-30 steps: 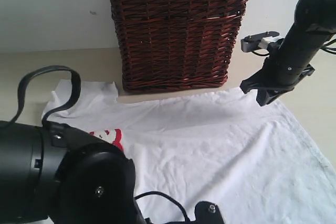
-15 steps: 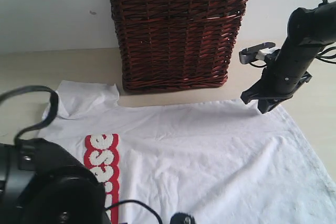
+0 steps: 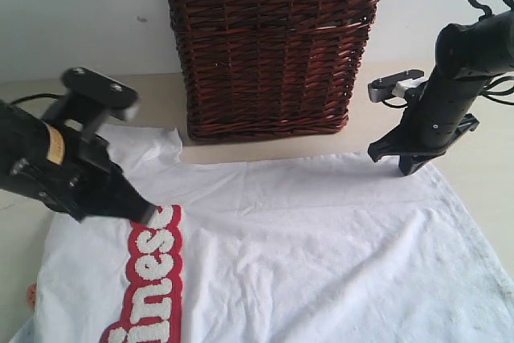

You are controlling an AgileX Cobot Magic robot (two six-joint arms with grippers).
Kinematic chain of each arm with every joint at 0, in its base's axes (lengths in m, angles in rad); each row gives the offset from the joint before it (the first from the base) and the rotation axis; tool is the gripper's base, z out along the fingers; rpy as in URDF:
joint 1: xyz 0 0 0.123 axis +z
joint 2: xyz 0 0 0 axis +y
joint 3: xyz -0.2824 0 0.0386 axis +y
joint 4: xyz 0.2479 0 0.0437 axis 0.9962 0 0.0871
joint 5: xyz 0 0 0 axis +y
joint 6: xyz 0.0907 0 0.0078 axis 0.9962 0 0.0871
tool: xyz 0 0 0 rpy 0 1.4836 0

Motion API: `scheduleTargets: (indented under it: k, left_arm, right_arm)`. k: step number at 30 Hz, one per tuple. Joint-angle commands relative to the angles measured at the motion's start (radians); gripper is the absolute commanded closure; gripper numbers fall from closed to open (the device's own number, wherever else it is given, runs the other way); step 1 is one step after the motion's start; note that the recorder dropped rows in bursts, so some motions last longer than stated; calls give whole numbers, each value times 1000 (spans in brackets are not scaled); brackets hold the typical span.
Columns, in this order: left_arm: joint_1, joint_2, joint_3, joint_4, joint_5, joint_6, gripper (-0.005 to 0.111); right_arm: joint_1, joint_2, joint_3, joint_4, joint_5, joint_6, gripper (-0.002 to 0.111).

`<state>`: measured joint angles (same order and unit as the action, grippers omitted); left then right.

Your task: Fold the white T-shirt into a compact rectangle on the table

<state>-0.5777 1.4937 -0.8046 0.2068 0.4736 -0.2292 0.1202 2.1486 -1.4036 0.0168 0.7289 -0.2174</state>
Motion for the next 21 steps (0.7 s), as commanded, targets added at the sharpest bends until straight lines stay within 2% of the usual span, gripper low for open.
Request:
scheduleTargets:
  k: [1,4,7,14,21]
  left_arm:
    - [266,92,-5,-60,-136,-44,107]
    - [359,184,-36,-95,-229,-44,107]
    - [372,274,-116,-95,-232,-35,107]
    - [368,474,-391,-95,-19,73,107]
    - [368,655,-620,-92,121,134,107]
  right_arm:
    - [-4,0,1,4,-28,9,108]
    - [-4,2,1,4,-26,10,108]
    - [-4,2,1,4,-22,10,108]
    - [-4,2,1,11,-24,10,108]
    - [-4,2,1,11,-22,10,108]
